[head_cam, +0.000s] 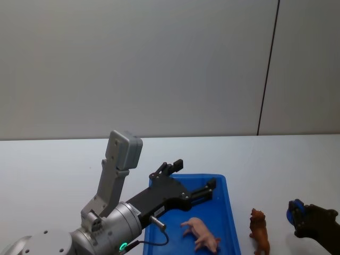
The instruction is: Pick up the two dolls from the table and place them into the box.
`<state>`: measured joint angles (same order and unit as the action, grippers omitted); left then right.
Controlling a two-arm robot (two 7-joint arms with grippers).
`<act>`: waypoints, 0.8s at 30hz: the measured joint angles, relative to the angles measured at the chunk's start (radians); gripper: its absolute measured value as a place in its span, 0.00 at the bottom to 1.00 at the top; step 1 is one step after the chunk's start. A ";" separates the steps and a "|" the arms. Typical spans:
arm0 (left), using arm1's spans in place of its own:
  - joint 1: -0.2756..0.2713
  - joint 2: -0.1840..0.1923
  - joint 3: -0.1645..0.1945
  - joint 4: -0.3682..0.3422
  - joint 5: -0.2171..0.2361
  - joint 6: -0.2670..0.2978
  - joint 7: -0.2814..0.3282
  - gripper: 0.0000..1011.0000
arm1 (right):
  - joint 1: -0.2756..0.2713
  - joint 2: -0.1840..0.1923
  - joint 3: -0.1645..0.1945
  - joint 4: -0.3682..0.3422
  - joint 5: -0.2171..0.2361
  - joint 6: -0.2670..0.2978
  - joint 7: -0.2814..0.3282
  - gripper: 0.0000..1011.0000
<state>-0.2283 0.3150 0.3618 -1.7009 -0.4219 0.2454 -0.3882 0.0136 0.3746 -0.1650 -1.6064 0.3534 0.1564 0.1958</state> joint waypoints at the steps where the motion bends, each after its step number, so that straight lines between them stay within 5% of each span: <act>1: 0.000 0.000 0.000 0.000 0.000 0.000 0.000 0.99 | -0.001 0.001 0.000 -0.004 0.000 -0.001 -0.001 0.09; 24: 0.000 0.000 0.000 0.000 0.000 -0.001 0.000 0.99 | -0.013 0.006 0.008 -0.044 -0.004 -0.030 -0.012 0.09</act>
<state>-0.2282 0.3152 0.3620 -1.7011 -0.4220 0.2447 -0.3882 0.0006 0.3810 -0.1567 -1.6504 0.3490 0.1264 0.1838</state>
